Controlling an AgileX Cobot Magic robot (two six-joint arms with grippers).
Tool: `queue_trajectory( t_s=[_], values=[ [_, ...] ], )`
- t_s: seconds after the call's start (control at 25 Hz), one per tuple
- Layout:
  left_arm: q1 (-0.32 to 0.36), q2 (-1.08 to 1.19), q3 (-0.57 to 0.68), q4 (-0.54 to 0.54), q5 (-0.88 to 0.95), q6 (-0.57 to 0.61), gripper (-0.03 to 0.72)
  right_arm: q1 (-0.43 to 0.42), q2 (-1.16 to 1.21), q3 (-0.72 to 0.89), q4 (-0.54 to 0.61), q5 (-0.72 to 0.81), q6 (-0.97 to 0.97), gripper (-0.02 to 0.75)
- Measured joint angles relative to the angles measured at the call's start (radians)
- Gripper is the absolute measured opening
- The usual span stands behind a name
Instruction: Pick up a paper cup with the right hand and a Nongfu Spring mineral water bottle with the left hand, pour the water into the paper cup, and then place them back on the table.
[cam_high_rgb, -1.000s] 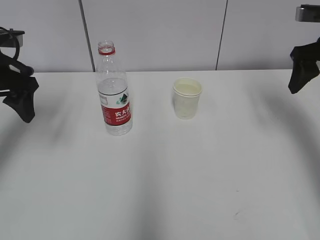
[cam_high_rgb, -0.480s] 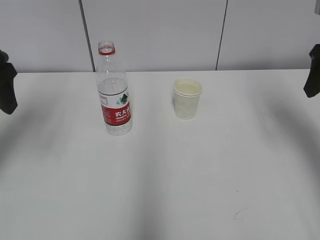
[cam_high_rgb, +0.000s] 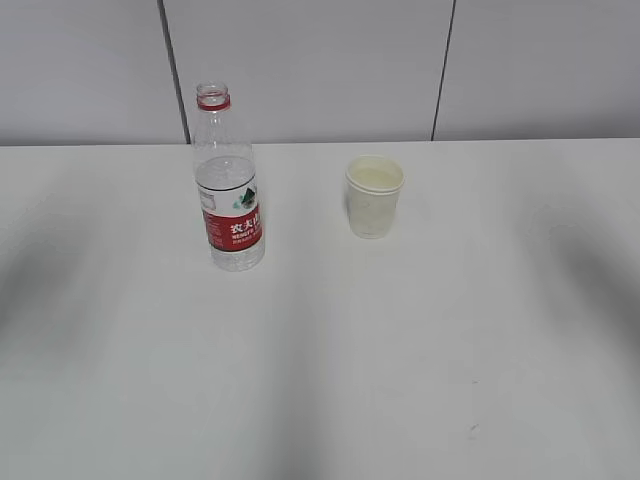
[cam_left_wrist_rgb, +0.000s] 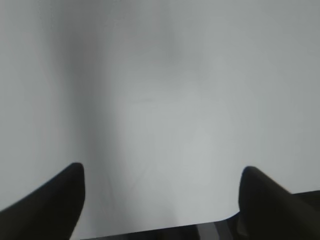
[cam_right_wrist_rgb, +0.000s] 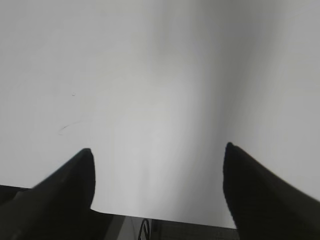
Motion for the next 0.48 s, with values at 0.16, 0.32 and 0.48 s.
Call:
queue_trajectory(
  t_s=[0.16,0.32,0.48],
  values=[
    [0.000,-0.072,0.074,-0.013,-0.003,0.000,0.572,0.000,-0.075,0.060,0.008,0.002,0.000,0.588],
    [0.000,-0.165,0.146,-0.017,-0.004,0.000,0.572,0.000,-0.159,0.115,0.015,0.002,0.000,0.588],
    [0.000,-0.286,0.222,-0.023,0.010,0.000,0.572,0.000,-0.257,0.174,0.038,0.004,0.000,0.588]
  ],
)
